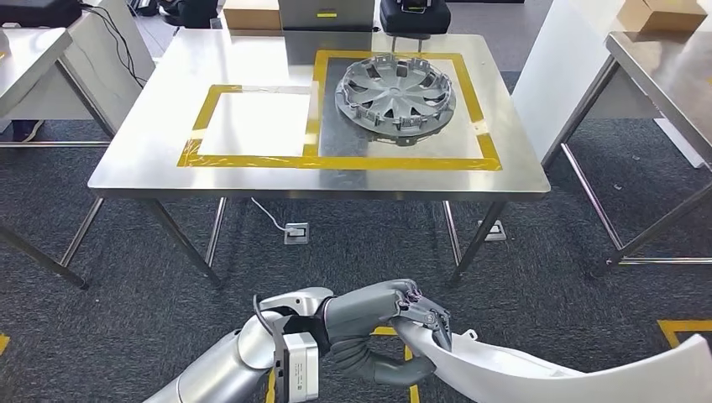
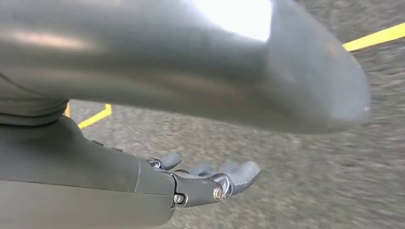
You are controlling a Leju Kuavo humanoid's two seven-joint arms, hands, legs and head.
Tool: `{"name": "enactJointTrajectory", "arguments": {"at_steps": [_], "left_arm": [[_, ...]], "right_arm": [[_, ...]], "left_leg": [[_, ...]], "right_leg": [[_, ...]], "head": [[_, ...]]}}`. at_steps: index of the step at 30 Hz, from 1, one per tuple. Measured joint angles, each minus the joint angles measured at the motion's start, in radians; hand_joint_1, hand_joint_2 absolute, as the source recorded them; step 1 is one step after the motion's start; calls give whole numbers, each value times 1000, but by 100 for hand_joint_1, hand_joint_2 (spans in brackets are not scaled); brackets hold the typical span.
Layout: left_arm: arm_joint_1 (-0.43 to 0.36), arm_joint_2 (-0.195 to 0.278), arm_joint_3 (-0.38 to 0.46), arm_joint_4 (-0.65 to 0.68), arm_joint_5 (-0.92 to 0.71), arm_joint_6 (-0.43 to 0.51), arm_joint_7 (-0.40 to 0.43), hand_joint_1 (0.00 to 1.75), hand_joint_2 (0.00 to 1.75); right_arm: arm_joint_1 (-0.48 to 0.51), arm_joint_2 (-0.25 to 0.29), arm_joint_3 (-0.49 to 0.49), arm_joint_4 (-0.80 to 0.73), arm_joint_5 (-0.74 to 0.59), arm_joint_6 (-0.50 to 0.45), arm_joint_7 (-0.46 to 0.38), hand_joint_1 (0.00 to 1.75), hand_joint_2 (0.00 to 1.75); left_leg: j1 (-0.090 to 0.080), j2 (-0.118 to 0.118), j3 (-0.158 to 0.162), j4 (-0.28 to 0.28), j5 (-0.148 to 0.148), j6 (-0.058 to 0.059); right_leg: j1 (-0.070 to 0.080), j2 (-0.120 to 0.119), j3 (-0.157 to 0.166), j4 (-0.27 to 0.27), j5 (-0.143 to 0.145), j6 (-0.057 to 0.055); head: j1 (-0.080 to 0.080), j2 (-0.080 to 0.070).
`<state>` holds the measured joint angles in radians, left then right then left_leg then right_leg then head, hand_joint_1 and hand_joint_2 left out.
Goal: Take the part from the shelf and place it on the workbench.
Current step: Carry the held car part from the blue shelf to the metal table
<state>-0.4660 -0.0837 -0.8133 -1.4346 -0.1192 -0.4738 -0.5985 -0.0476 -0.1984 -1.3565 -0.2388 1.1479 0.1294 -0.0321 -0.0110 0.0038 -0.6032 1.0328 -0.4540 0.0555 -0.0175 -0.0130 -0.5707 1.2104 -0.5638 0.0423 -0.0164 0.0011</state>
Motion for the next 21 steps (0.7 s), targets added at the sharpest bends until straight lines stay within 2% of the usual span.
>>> {"name": "enactJointTrajectory", "arguments": {"at_steps": [2, 3, 4, 5, 6, 7, 8, 9, 10, 12, 13, 14, 15, 17, 18, 19, 20, 21], "left_arm": [[5, 0, 0, -1, 0, 0, 1, 175, 175], [7, 0, 0, -1, 0, 0, 1, 175, 175], [9, 0, 0, -1, 0, 0, 1, 175, 175], [10, 0, 0, -2, 0, 0, 1, 175, 175], [11, 1, 0, -2, 0, 0, 1, 175, 175], [11, 1, 0, -3, 0, 0, 0, 175, 175], [12, 2, 0, -4, 0, 0, 1, 175, 175], [12, 3, 0, -5, 0, 0, 1, 175, 175], [13, 4, 0, -6, 0, 0, 2, 175, 175], [12, 4, 1, -11, 0, 0, 3, 175, 175], [11, 4, 1, -14, 0, 0, 3, 175, 175], [10, 4, 1, -16, 0, 0, 3, 175, 175], [11, 5, 1, -17, 0, 0, 3, 175, 175], [14, 8, 2, -16, 0, 0, 3, 175, 175], [15, 9, 2, -16, 0, 0, 3, 175, 175], [15, 11, 2, -16, 0, 0, 3, 175, 175], [15, 12, 2, -16, 0, 0, 3, 175, 175], [15, 13, 2, -16, 0, 0, 3, 175, 175]], "right_arm": [[3, 0, 0, 0, -5, -2, -3, 0, 0], [5, -1, 0, 0, -6, -3, -3, 0, 0], [7, -1, 0, 0, -6, -3, -3, 0, 0], [8, -2, 0, 0, -5, -3, -3, 0, 0], [8, -3, 0, 0, -5, -3, -3, 0, 0], [9, -4, 0, 0, -6, -2, -3, 0, 0], [10, -5, 0, 0, -6, -2, -2, 0, 0], [10, -5, 0, 0, -6, -2, -2, 0, 0], [11, -6, 0, 0, -6, -1, -2, 0, 0], [10, -6, 1, 0, -6, -1, -2, 0, 0], [10, -6, 1, 0, -7, -1, -1, 0, 0], [10, -6, 1, 0, -7, -2, 0, 0, 0], [10, -7, 1, 0, -8, -3, 2, 0, 0], [10, -7, 1, 0, -8, -4, 4, 0, 0], [11, -7, 1, 0, -8, -4, 4, 0, 0], [12, -6, 1, 0, -8, -5, 4, 0, 0], [12, -6, 1, 0, -8, -5, 3, 0, 0], [12, -6, 1, 0, -7, -6, 2, 0, 0]], "left_leg": [[0, -10, 19, -2, -18, 3], [0, -15, 31, -2, -29, 2], [0, -19, 46, -2, -41, 0], [1, -22, 62, -2, -54, -3], [1, -23, 76, -2, -67, -6], [0, -24, 89, 1, -81, -10], [-1, -25, 97, 1, -94, -15], [-3, -27, 104, -2, -105, -21], [-5, -28, 113, -1, -110, -28], [-5, -27, 123, 8, -110, -41], [-5, -24, 114, 38, -103, -47], [-4, -21, 91, 82, -102, -52], [-2, -18, 54, 141, -108, -57], [0, -16, -32, 245, -161, -62], [0, -15, -64, 266, -191, -62], [0, -15, -83, 261, -207, -61], [0, -15, -87, 228, -195, -57], [-2, -14, -82, 174, -155, -50]], "right_leg": [[-1, 4, -86, 87, -55, 6], [-1, 4, -115, 98, -78, 8], [-1, 4, -131, 82, -81, 9], [-2, 4, -133, 40, -56, 10], [-2, 4, -126, -20, -4, 8], [-2, 3, -118, -86, 60, 6], [0, 1, -112, -135, 109, 1], [2, 0, -107, -164, 141, -5], [3, 0, -104, -177, 149, -12], [0, 2, -84, -178, 139, -27], [-2, 3, -71, -181, 134, -34], [-2, 4, -58, -182, 128, -40], [-3, 4, -46, -184, 118, -44], [-2, 4, -24, -184, 97, -47], [-2, 5, -11, -184, 86, -47], [-2, 5, 4, -184, 74, -47], [-1, 6, 20, -184, 61, -47], [0, 7, 37, -184, 49, -46]], "head": [[2, 0], [3, 0], [3, 0], [3, 0], [4, 0], [5, 0], [7, 0], [8, 0], [9, 0], [6, 0], [5, 0], [2, 0], [0, 0], [-2, 0], [-2, 0], [-3, 0], [-4, 0], [-5, 0]]}}
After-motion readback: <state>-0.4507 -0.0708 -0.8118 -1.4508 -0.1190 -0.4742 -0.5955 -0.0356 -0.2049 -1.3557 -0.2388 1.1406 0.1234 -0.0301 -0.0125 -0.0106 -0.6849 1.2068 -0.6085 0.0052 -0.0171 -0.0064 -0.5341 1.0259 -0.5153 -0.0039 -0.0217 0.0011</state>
